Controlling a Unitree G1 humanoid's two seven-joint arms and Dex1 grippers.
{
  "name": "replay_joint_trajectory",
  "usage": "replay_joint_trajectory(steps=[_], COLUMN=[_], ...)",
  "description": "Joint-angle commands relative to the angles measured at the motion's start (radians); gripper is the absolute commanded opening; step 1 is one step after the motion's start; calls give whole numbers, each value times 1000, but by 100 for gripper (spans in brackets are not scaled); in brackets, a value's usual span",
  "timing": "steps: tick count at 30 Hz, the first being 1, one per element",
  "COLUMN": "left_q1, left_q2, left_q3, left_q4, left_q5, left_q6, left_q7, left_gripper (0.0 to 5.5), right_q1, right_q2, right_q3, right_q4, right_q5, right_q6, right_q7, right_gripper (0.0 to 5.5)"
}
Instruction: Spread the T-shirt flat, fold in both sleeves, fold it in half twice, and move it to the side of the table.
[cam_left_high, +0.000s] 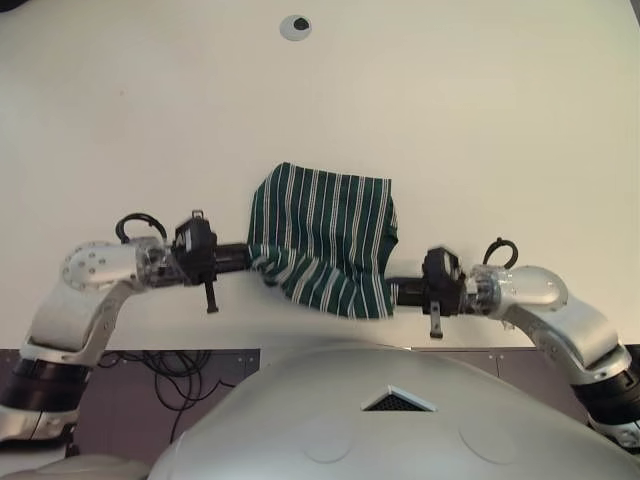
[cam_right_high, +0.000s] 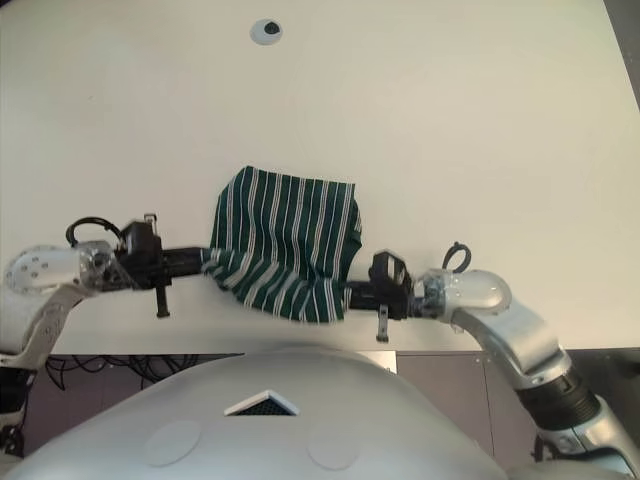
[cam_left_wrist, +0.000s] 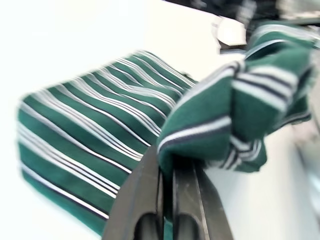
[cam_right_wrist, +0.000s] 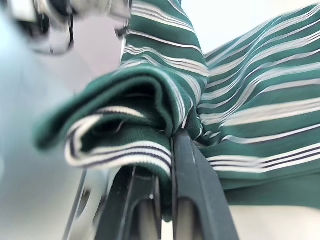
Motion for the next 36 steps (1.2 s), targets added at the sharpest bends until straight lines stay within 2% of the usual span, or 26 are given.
replay_joint_trajectory(steps=[1, 6, 12, 13, 14, 20, 22, 24, 27, 31, 34, 36], left_q1=[-124, -281, -482, -513, -543, -630, -642, -663, -699, -689, -668, -624], left_q2=[-58, -156, -317, -342, -367, -447, -464, -491, -519, -552, -585, -605], left_q3=[-6, -38, -74, -70, -62, 21, 55, 121, 216, 308, 374, 369], left_q4=[31, 120, 293, 343, 393, 612, 645, 672, 717, 693, 656, 618], left_q5=[-9, 11, 55, 71, 79, 123, 121, 92, 76, 32, 6, 45], left_q6=[176, 386, 476, 478, 484, 468, 457, 440, 372, 299, 223, 135], left_q7=[105, 245, 335, 354, 373, 467, 479, 498, 537, 525, 544, 555], left_gripper=[0, 0, 0, 31, 39, 136, 138, 138, 138, 138, 138, 108], right_q1=[-89, -236, -323, -329, -335, -366, -368, -364, -339, -291, -256, -229], right_q2=[77, 191, 267, 276, 285, 335, 345, 346, 342, 350, 375, 393], right_q3=[-101, -185, -225, -232, -241, -305, -327, -348, -388, -506, -546, -517], right_q4=[80, 267, 410, 419, 430, 468, 465, 457, 437, 405, 337, 273], right_q5=[146, 205, 186, 184, 183, 199, 206, 211, 216, 252, 193, 67], right_q6=[172, 358, 474, 486, 494, 541, 552, 558, 551, 509, 364, 187], right_q7=[-110, -301, -382, -388, -395, -414, -410, -403, -388, -381, -376, -371], right_gripper=[0, 0, 0, 0, 37, 138, 171, 177, 177, 177, 177, 145])
